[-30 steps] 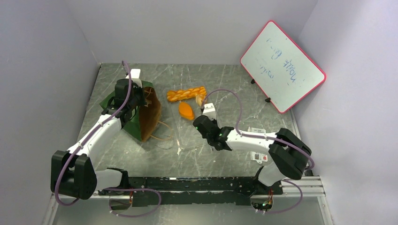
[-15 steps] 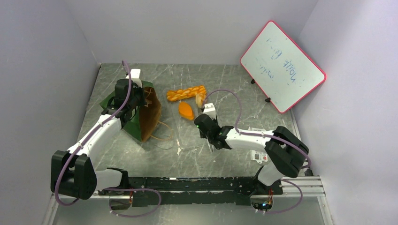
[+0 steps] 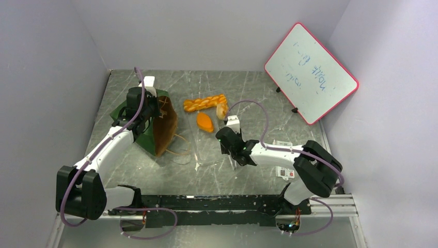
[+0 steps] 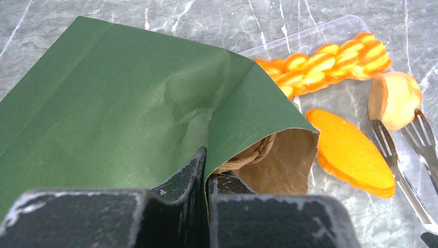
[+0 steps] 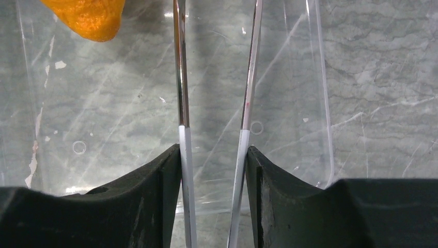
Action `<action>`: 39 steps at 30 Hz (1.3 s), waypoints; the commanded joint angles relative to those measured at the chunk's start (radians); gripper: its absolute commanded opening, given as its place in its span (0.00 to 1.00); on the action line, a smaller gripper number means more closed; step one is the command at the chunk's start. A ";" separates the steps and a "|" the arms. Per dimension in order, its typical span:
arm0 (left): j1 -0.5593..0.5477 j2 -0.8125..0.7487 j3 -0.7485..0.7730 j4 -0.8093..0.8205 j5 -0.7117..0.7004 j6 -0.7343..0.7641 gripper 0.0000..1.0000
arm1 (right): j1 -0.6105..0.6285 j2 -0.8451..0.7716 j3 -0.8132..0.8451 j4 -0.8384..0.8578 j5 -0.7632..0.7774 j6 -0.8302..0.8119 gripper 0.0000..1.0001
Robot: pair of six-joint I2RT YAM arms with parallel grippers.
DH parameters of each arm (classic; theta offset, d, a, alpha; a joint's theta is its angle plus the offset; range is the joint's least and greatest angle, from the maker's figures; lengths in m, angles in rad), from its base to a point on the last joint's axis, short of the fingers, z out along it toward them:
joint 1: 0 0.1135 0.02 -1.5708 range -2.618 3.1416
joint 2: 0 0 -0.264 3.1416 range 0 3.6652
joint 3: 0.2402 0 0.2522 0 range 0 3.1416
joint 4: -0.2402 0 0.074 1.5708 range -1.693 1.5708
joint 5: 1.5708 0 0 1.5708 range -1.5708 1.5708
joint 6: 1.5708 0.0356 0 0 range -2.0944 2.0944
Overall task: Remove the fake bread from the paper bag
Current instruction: Place the fake bread in the container.
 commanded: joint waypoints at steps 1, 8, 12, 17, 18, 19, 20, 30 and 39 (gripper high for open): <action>0.008 -0.016 -0.006 0.036 0.031 -0.016 0.07 | -0.006 -0.035 -0.016 -0.002 0.008 0.029 0.50; 0.008 -0.018 -0.005 0.034 0.029 -0.014 0.07 | -0.003 -0.054 -0.028 -0.016 0.006 0.050 0.51; 0.008 -0.016 -0.004 0.034 0.029 -0.015 0.07 | -0.001 -0.076 -0.032 -0.027 0.007 0.049 0.52; 0.008 -0.016 -0.005 0.034 0.031 -0.016 0.07 | 0.004 -0.085 -0.036 -0.031 0.006 0.049 0.54; 0.008 -0.016 -0.004 0.034 0.031 -0.015 0.07 | 0.005 -0.080 -0.038 -0.029 0.006 0.049 0.54; 0.008 -0.016 -0.004 0.034 0.031 -0.014 0.07 | 0.005 -0.075 -0.039 -0.029 0.005 0.050 0.55; 0.008 -0.016 -0.003 0.034 0.030 -0.014 0.07 | 0.005 -0.070 -0.038 -0.029 0.004 0.052 0.55; 0.008 -0.014 -0.004 0.033 0.033 -0.017 0.07 | 0.008 -0.065 -0.053 -0.021 0.013 0.063 0.55; 0.008 -0.013 -0.007 0.030 0.032 -0.016 0.07 | 0.010 -0.029 -0.053 0.004 0.006 0.066 0.55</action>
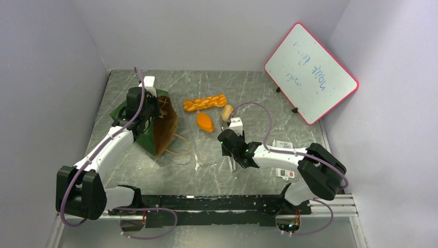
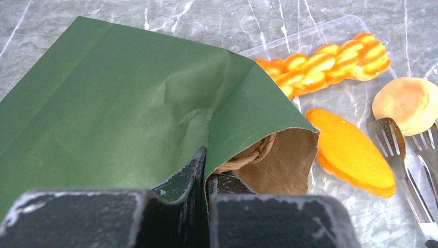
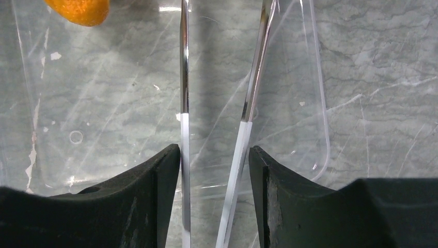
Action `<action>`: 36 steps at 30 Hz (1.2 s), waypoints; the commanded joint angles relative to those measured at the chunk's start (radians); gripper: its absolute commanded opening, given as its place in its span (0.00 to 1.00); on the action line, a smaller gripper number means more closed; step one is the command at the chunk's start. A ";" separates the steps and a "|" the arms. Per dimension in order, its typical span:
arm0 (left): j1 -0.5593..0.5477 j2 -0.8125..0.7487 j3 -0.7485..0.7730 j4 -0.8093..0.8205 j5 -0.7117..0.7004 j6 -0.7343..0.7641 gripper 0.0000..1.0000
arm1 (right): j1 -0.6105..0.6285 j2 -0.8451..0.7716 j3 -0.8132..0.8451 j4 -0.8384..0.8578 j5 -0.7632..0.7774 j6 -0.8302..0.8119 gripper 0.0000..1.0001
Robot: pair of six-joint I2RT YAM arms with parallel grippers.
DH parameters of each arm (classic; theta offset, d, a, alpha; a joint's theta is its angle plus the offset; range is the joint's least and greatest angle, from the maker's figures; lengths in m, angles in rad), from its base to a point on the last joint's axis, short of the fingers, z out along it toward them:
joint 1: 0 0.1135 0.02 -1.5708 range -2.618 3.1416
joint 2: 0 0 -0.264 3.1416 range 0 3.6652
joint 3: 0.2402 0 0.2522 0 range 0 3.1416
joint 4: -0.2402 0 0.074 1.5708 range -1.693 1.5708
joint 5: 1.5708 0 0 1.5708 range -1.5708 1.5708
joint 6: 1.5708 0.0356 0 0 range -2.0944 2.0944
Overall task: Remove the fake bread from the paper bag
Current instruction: Place the fake bread in the container.
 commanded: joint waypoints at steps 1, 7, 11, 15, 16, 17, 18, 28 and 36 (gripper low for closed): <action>0.008 -0.011 -0.006 0.031 0.029 -0.016 0.07 | 0.003 0.032 -0.012 0.032 0.002 0.010 0.55; 0.008 -0.010 -0.003 0.028 0.028 -0.015 0.07 | 0.003 0.024 -0.029 0.037 -0.015 0.034 0.50; 0.008 -0.009 -0.004 0.031 0.031 -0.018 0.07 | 0.007 -0.019 -0.045 0.014 -0.017 0.063 0.48; 0.008 -0.010 -0.001 0.030 0.032 -0.019 0.07 | 0.018 -0.052 -0.046 -0.014 -0.022 0.088 0.46; 0.008 -0.011 0.000 0.029 0.032 -0.018 0.07 | 0.022 -0.059 -0.042 -0.032 -0.020 0.094 0.46; 0.008 -0.012 -0.001 0.027 0.032 -0.017 0.07 | 0.029 -0.066 -0.038 -0.045 -0.017 0.099 0.47; 0.008 -0.013 0.000 0.027 0.032 -0.017 0.07 | 0.036 -0.079 -0.031 -0.058 -0.012 0.104 0.46; 0.008 -0.019 0.002 0.024 0.030 -0.017 0.07 | 0.025 0.035 0.100 -0.031 0.028 -0.007 0.47; 0.008 -0.019 -0.002 0.029 0.034 -0.016 0.07 | -0.026 0.085 0.094 0.046 -0.011 -0.064 0.49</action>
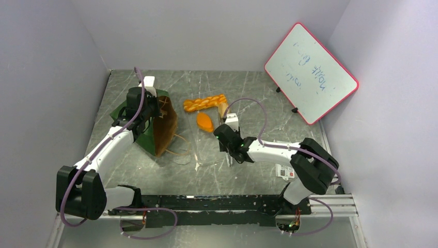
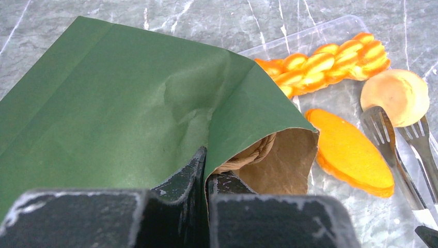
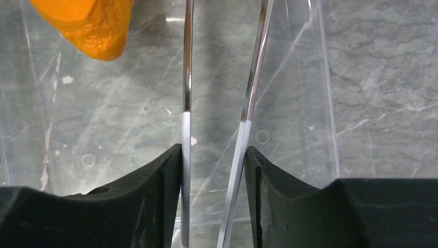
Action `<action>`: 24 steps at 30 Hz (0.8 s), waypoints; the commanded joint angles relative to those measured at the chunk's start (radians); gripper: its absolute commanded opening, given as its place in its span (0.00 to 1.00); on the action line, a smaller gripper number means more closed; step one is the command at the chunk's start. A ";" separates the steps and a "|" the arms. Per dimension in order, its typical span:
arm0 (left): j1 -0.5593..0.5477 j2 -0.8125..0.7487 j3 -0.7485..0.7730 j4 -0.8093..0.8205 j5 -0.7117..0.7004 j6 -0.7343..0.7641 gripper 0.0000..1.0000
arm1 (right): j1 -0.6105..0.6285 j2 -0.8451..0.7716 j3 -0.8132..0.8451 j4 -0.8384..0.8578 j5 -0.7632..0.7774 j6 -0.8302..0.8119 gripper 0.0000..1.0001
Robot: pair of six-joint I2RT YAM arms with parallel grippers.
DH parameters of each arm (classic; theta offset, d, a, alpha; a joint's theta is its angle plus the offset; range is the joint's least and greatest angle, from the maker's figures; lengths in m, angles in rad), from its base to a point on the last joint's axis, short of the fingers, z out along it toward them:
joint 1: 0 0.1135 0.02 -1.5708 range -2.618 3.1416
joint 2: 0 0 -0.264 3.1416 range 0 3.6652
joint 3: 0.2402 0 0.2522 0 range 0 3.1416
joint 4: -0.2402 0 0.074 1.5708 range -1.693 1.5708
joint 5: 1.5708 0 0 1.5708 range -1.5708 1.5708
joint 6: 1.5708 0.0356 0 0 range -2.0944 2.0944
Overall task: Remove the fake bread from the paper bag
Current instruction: Place the fake bread in the container.
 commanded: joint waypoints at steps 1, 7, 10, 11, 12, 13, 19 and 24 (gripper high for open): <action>0.008 -0.019 -0.003 0.033 0.034 -0.015 0.07 | -0.018 0.000 -0.007 0.060 -0.014 -0.040 0.50; 0.008 -0.016 -0.007 0.038 0.038 -0.015 0.07 | -0.022 0.006 -0.042 0.071 -0.031 -0.023 0.52; 0.008 -0.021 -0.008 0.037 0.037 -0.015 0.07 | -0.020 -0.012 -0.058 0.065 -0.036 -0.003 0.52; 0.008 -0.020 -0.008 0.038 0.039 -0.016 0.07 | -0.020 -0.023 -0.065 0.063 -0.036 0.002 0.52; 0.008 -0.019 -0.008 0.038 0.039 -0.016 0.07 | -0.018 -0.048 -0.083 0.056 -0.037 0.013 0.51; 0.008 -0.018 -0.008 0.039 0.041 -0.016 0.07 | -0.018 -0.059 -0.089 0.053 -0.038 0.018 0.51; 0.008 -0.017 -0.007 0.038 0.045 -0.019 0.07 | -0.010 -0.080 -0.107 0.031 -0.040 0.037 0.51; 0.008 -0.022 -0.010 0.037 0.043 -0.018 0.07 | 0.015 -0.104 -0.122 0.008 -0.030 0.067 0.51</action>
